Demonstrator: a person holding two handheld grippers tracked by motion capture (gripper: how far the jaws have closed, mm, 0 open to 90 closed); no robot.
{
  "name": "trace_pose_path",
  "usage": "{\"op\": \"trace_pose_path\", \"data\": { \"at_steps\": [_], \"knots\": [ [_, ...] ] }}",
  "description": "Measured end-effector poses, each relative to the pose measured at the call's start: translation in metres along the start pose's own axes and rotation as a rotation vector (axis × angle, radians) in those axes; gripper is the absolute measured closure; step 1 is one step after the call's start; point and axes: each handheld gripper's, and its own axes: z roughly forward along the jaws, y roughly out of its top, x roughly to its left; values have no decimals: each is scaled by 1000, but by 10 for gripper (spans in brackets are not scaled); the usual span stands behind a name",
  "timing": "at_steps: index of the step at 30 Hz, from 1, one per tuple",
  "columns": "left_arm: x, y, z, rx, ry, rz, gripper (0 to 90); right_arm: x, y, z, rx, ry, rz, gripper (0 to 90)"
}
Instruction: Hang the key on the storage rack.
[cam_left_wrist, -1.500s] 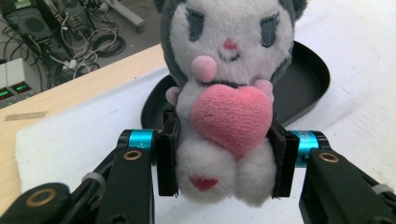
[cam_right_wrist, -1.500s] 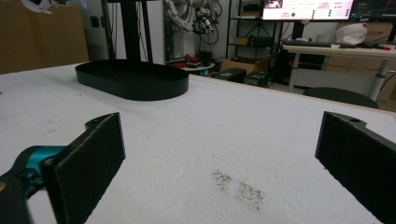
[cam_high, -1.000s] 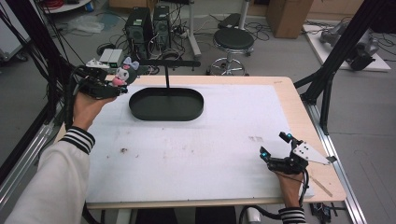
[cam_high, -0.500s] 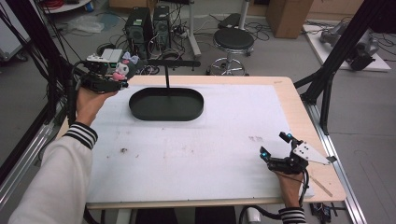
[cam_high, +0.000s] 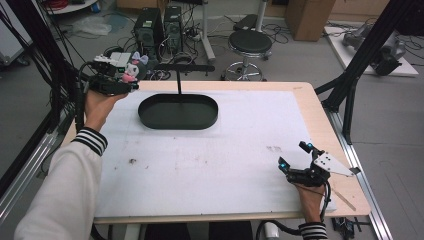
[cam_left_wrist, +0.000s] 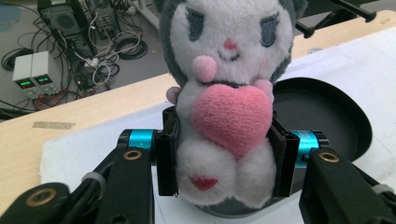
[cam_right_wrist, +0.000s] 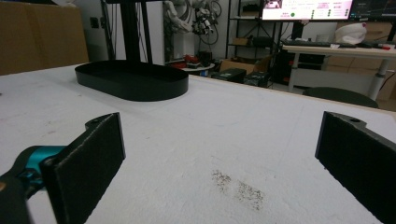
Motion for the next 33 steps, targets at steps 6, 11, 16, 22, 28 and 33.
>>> {"op": "trace_pose_path", "data": {
  "at_steps": [6, 11, 16, 22, 28, 33],
  "knots": [
    [5, -1, 5, 1, 7, -14, 560, 0, 0, 0, -4, -2, -7, 4],
    [9, -2, 11, 9, 24, -30, 560, -1, 0, 0, -2, -1, -12, 4],
    [11, -4, 14, 26, 34, -32, 560, 0, 0, 0, -3, -1, -7, 5],
    [14, -10, 20, 42, 40, -48, 560, 0, 0, 0, 0, -2, 3, 4],
    [18, -17, 24, 43, 32, -67, 559, -1, 0, 0, -2, -1, 2, 4],
    [20, -18, 25, 53, 42, -67, 559, -1, 0, 0, -1, -1, 2, 5]
  ]
}}
